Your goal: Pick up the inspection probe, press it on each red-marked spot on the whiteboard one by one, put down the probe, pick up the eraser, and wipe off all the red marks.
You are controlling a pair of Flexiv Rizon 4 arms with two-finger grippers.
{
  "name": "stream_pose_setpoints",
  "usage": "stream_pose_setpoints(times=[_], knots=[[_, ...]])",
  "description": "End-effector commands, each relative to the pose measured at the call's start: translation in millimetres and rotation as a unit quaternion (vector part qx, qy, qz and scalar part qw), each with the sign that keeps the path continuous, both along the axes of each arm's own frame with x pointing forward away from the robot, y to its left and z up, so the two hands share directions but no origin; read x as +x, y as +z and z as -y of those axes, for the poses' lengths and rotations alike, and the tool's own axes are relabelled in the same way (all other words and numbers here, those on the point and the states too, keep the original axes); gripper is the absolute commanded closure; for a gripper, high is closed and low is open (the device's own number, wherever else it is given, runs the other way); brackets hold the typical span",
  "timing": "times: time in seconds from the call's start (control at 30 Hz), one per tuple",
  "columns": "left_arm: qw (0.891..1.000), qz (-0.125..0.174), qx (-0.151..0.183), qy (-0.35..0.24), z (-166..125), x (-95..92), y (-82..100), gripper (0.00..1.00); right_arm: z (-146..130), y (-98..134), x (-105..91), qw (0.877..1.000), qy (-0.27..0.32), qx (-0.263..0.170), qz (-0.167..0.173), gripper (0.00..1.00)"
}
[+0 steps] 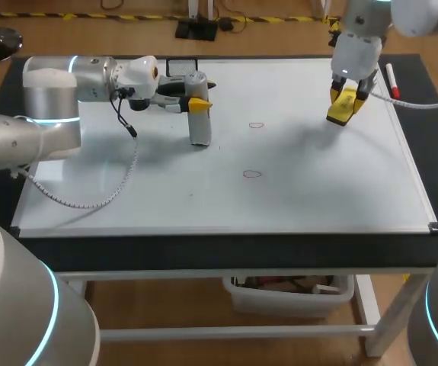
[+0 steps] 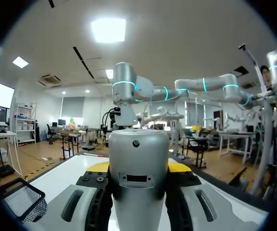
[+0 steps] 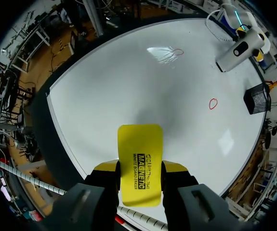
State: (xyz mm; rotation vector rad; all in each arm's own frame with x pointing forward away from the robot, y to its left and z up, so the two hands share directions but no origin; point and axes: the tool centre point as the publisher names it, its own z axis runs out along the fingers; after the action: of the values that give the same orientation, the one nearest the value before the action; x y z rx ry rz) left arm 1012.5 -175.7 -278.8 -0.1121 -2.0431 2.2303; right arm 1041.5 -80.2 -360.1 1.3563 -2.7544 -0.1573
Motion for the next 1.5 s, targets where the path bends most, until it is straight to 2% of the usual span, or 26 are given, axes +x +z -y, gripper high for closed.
stream_pose_setpoints(times=[0.03,0.17,0.47,0.73,1.17,1.5], knots=[[1.0,0.0,0.001,-0.001,0.8,0.7,-1.2,1.0,0.8,0.9,0.1,1.0,0.001,-0.001,0.0,1.0],[1.0,0.001,0.001,0.0,1.4,0.2,1.3,1.0,0.8,0.9,0.1,1.0,0.001,-0.001,0.0,1.0],[1.0,0.02,-0.005,0.013,-12.5,1.4,25.7,1.0,0.8,0.9,0.1,1.0,0.001,-0.001,0.0,1.0],[0.998,0.03,-0.002,0.057,-52.4,9.4,36.6,1.0,0.8,0.9,0.1,1.0,0.001,-0.001,0.0,1.0],[0.99,0.027,-0.001,0.141,-128.2,21.6,38.7,1.0,0.8,0.9,0.1,1.0,0.001,-0.001,0.0,1.0],[0.983,0.025,0.006,0.183,-167.7,24.9,36.5,1.0,0.8,0.9,0.1,1.0,0.001,-0.001,0.0,1.0]])
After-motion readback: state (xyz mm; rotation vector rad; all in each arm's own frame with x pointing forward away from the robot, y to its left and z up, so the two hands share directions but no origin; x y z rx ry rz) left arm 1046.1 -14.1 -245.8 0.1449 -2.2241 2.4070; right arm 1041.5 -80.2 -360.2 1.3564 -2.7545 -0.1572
